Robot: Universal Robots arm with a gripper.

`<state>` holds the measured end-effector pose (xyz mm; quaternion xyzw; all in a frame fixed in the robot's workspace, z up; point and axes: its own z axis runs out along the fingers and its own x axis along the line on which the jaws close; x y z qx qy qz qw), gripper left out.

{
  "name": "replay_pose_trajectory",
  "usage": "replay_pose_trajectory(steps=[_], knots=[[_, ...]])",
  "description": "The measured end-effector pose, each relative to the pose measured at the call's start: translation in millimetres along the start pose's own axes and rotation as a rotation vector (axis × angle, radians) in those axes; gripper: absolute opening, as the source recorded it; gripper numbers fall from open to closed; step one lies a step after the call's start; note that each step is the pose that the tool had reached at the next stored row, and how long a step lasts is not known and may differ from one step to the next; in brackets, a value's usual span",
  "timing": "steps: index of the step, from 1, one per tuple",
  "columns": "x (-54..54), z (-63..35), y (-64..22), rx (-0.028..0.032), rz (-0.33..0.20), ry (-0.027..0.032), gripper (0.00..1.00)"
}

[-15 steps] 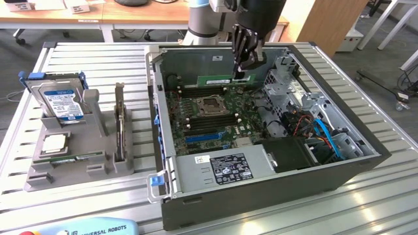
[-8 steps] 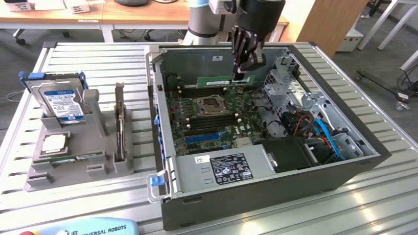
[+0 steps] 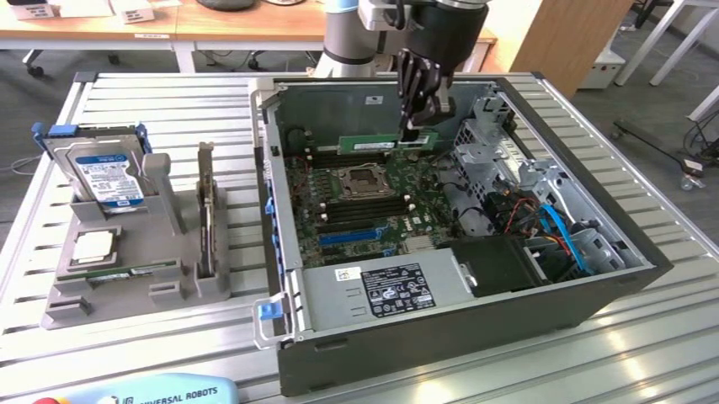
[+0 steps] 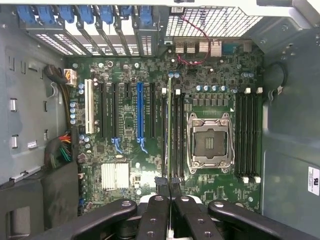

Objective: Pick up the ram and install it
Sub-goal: 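Pick up the ram and move it above insertion slot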

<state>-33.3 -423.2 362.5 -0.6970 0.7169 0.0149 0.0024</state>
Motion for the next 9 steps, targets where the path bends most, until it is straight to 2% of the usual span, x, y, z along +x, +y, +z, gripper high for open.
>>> replay_pose_trajectory(steps=[9], knots=[[0.1, 3.8, -0.1, 0.0000, 0.007, 0.0002, 0.11]])
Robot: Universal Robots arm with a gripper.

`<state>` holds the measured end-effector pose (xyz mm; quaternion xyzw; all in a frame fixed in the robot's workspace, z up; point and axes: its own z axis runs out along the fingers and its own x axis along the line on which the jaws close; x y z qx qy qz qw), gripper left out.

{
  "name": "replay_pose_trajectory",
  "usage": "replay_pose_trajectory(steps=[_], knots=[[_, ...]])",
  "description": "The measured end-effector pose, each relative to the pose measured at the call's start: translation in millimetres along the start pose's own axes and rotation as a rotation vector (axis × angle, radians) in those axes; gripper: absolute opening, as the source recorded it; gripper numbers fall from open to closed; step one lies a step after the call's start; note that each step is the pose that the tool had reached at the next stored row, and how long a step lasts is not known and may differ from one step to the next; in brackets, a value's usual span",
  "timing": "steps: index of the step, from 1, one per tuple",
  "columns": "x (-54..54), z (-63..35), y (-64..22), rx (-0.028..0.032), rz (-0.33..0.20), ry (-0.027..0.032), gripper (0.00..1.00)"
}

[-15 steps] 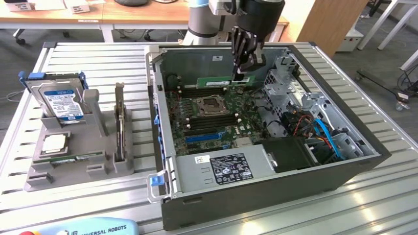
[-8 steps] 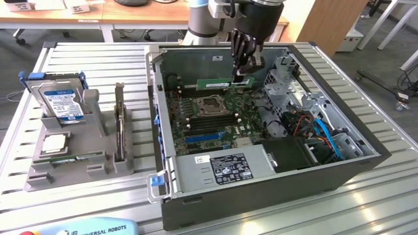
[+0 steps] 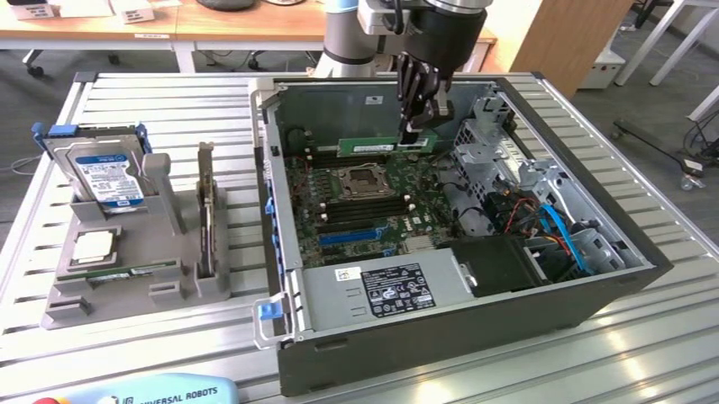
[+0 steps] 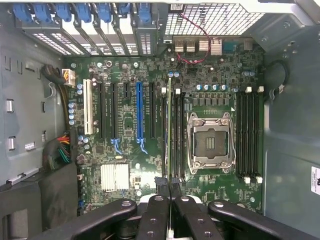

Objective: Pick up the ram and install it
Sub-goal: 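Insert the ram into the slot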

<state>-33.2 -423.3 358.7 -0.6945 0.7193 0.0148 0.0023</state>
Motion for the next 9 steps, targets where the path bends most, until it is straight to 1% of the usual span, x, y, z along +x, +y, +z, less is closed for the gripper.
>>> replay_pose_trajectory(steps=[9], knots=[[0.0, 0.2, 0.0, 0.0001, 0.000, -0.0003, 0.11]])
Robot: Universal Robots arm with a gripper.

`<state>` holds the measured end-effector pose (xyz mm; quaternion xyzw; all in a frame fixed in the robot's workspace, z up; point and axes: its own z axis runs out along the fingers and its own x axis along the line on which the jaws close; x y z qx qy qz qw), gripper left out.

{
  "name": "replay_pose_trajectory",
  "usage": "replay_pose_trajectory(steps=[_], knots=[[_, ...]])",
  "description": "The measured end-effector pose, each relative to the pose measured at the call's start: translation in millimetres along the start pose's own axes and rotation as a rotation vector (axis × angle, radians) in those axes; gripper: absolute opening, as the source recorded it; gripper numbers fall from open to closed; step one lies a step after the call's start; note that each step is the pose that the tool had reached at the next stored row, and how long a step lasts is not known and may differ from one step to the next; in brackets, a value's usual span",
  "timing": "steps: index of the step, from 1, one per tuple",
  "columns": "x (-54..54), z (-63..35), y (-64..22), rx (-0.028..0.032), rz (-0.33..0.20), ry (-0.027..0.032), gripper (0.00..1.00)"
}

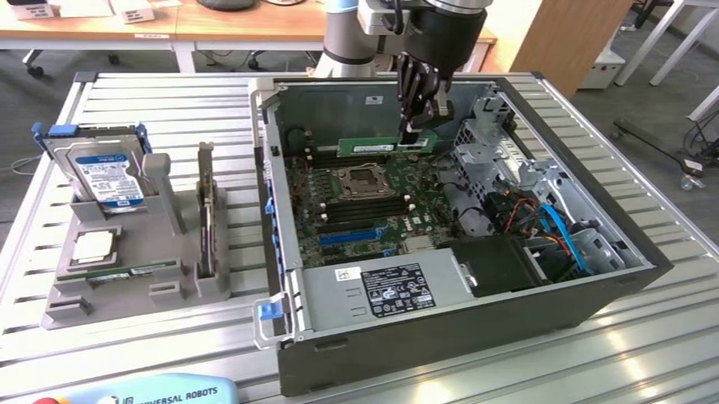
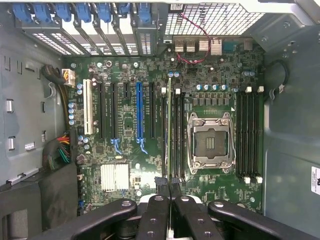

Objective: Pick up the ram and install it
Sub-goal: 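Insert the ram into the slot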

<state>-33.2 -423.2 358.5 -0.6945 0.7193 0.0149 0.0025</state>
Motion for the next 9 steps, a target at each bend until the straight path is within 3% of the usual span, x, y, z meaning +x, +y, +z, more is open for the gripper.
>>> replay_pose_trajectory(steps=[9], knots=[[0.3, 9.4, -0.1, 0.0059, 0.000, -0.0002, 0.11]])
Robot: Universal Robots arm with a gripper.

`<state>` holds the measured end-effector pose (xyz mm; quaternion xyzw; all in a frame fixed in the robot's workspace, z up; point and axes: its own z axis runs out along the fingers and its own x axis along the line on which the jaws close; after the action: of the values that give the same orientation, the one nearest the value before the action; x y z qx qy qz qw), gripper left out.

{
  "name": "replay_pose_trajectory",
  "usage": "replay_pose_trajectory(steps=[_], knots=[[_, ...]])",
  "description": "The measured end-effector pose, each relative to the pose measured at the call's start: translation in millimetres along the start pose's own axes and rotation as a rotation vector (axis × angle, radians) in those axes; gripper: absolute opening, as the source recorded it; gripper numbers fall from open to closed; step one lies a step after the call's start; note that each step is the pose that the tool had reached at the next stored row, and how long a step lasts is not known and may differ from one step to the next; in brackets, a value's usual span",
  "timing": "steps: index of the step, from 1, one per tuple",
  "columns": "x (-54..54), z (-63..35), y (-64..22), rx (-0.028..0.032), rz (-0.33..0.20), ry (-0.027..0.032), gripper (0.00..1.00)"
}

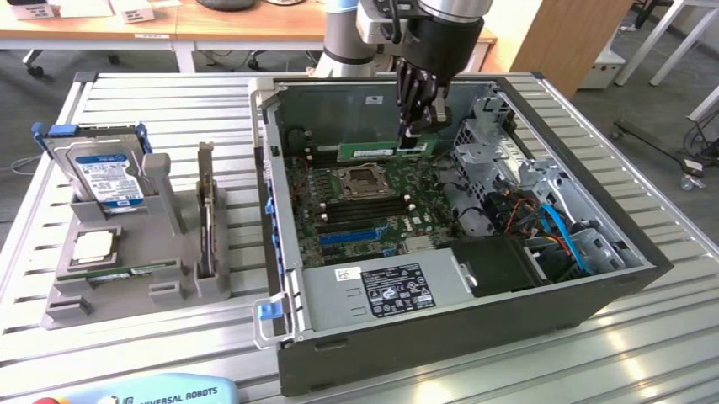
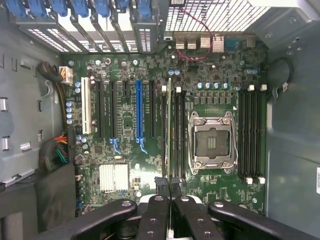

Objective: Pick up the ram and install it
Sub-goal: 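Insert the ram into the slot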

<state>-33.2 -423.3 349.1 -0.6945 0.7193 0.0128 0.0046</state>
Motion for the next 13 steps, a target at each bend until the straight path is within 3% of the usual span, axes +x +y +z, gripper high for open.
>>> replay_pose_trajectory(steps=[13], knots=[[0.4, 18.1, -0.2, 0.0024, 0.000, -0.0001, 0.11]])
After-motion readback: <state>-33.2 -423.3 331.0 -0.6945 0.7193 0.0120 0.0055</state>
